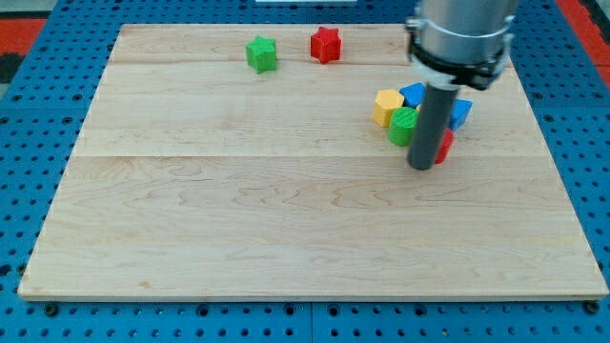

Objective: Place the red circle below yellow heart

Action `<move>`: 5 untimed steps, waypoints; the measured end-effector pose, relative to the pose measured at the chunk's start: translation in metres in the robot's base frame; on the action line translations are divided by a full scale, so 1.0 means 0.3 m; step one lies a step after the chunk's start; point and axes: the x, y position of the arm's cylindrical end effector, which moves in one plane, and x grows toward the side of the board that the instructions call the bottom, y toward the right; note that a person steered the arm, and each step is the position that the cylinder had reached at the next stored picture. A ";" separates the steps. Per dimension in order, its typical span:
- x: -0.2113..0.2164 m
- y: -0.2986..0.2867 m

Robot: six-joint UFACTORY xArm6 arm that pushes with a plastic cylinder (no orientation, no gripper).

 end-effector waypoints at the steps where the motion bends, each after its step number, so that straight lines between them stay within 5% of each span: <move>1: 0.010 -0.005; 5: -0.010 -0.003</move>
